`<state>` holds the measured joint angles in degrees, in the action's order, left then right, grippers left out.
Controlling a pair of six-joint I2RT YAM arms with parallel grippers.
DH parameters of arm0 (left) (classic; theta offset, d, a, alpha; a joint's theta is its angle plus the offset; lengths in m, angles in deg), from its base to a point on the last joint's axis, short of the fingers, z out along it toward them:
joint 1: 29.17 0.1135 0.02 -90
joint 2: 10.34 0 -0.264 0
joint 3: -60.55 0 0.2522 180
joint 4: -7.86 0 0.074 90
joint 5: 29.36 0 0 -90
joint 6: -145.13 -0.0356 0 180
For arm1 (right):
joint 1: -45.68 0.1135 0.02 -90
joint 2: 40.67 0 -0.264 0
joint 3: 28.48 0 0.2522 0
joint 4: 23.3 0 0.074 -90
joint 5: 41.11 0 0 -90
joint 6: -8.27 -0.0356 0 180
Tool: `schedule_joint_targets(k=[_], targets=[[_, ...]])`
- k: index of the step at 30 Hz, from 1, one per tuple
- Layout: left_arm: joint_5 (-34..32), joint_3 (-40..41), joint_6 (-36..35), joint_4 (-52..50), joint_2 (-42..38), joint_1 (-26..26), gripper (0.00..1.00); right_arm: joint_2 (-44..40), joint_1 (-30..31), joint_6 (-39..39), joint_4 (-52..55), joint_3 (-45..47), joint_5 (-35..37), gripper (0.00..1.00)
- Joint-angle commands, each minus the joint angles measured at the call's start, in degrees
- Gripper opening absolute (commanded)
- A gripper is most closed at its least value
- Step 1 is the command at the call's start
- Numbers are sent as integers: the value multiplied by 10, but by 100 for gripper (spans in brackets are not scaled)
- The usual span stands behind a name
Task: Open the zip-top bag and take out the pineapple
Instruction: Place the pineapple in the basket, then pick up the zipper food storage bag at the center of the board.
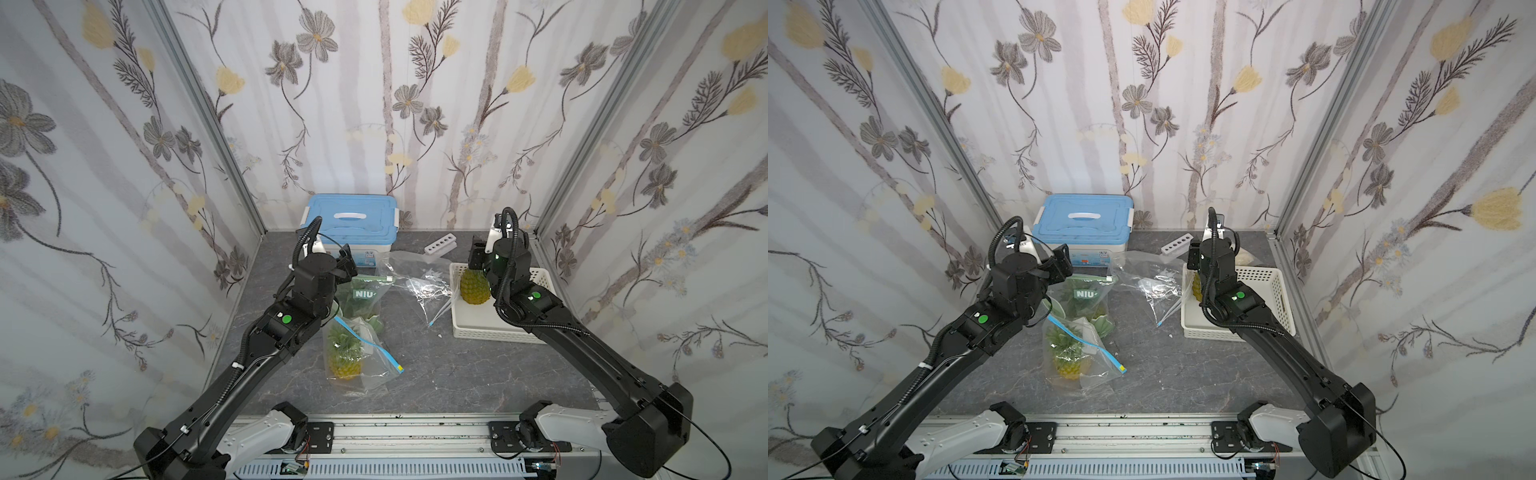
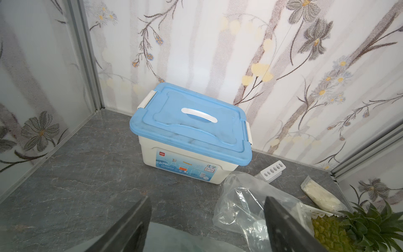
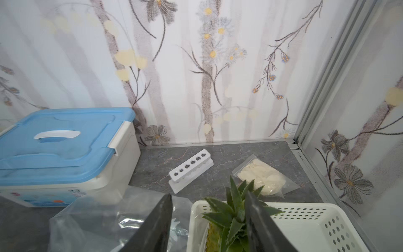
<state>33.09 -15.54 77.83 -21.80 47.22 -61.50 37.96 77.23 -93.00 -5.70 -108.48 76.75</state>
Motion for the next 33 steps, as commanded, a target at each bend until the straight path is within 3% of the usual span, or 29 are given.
schedule_joint_targets(k=[1,6,13,18,25,28,33], targets=[[7,15,16,-72,-50,15,84,-3,40,2,102,-59,-102,52],[39,43,37,-174,-133,29,83,67,111,12,202,-181,-243,51],[147,46,-8,-223,-144,29,79,123,139,29,200,-208,-352,43],[167,45,-11,-248,-162,29,78,152,182,42,238,-216,-350,43],[181,46,0,-285,-202,29,76,91,283,-22,240,-73,-326,51],[156,40,-5,-314,-217,29,76,69,325,-38,246,-31,-313,56],[111,33,6,-343,-272,29,76,98,359,-36,272,-65,-310,71]])
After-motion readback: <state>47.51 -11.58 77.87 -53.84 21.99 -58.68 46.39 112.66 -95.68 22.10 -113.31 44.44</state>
